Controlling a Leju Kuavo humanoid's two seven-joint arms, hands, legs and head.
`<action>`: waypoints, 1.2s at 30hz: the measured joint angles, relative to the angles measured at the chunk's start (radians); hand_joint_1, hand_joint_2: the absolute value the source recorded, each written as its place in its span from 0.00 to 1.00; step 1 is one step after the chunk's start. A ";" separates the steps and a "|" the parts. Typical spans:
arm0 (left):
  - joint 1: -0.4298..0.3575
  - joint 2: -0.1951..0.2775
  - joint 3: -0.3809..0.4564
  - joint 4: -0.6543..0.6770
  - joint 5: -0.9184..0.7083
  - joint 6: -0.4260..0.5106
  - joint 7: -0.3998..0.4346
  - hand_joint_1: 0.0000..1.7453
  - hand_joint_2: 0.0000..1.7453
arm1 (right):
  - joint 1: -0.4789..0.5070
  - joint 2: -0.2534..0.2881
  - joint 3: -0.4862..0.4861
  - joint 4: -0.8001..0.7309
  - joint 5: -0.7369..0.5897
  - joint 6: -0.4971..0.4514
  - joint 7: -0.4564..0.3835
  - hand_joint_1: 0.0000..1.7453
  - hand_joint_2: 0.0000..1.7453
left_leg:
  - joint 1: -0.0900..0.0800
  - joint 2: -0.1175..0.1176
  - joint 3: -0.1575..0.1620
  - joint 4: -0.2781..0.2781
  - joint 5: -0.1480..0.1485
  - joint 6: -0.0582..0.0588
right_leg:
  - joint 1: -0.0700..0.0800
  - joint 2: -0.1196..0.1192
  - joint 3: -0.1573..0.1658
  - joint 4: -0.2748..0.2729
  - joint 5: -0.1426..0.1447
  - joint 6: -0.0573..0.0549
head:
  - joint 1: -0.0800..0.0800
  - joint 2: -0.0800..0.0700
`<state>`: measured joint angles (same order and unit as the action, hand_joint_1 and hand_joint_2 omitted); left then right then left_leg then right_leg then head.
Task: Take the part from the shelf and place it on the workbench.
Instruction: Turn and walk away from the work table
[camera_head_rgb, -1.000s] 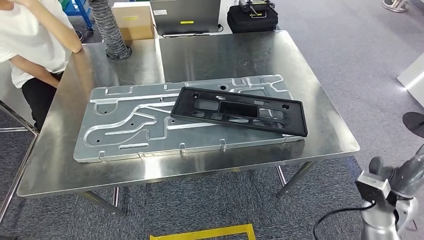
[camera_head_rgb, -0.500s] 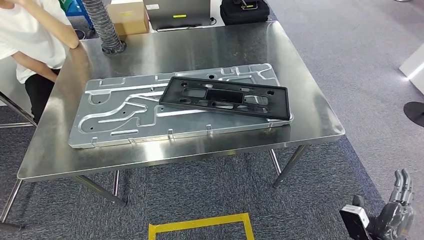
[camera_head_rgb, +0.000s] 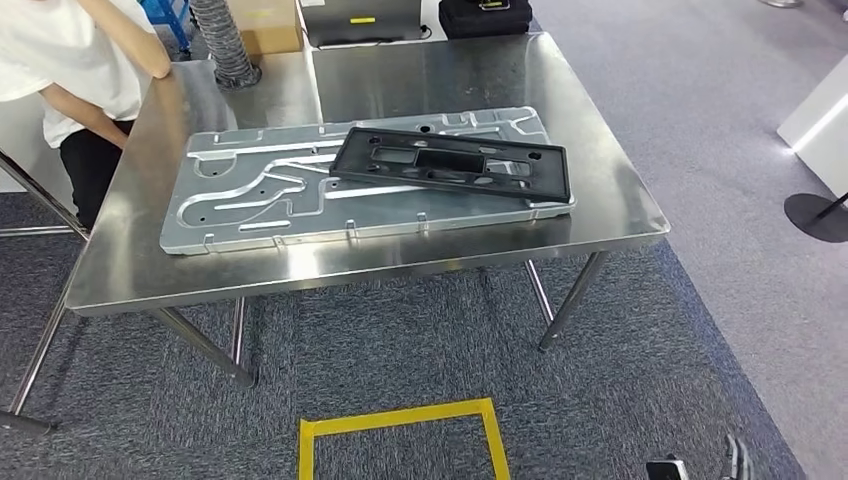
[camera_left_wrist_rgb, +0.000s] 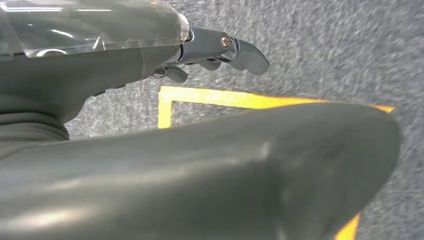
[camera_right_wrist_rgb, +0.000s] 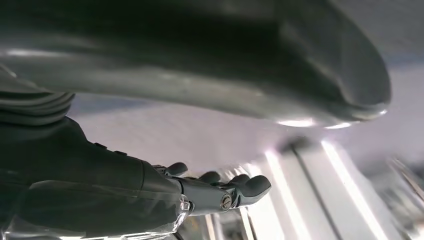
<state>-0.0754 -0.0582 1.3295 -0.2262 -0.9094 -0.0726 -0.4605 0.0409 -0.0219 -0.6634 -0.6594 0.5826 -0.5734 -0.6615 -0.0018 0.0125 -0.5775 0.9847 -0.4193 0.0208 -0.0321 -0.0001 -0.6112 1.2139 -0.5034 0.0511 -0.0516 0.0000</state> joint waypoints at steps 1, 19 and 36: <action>0.000 -0.001 0.000 0.000 0.000 0.000 0.000 0.00 0.00 | -0.011 0.000 -0.006 0.051 0.009 -0.004 0.005 0.00 0.00 | 0.001 0.000 -0.016 0.011 0.006 -0.006 | -0.001 0.001 0.061 -0.079 -0.001 0.002 | 0.000 0.000; -0.007 -0.018 -0.017 0.000 -0.049 -0.003 0.003 0.00 0.00 | -0.062 0.024 -0.033 0.421 0.141 0.139 0.394 0.00 0.00 | -0.004 -0.004 0.184 -0.018 -0.141 -0.015 | 0.031 -0.008 -0.029 -0.210 0.125 -0.051 | -0.001 0.000; -0.005 -0.052 -0.087 0.003 -0.097 -0.023 0.016 0.00 0.00 | -0.056 0.058 -0.034 0.451 0.169 0.180 0.441 0.00 0.00 | -0.003 0.007 -0.038 0.032 0.022 -0.021 | 0.020 -0.001 0.161 -0.230 -0.043 -0.037 | -0.001 0.000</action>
<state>-0.0801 -0.1102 1.2427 -0.2235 -1.0060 -0.0952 -0.4448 -0.0152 0.0360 -0.6976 -0.2088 0.7511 -0.3935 -0.2209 -0.0049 0.0194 -0.6153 1.0164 -0.3975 0.0000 -0.0125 -0.0012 -0.4498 0.9837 -0.5466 0.0142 -0.0523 0.0000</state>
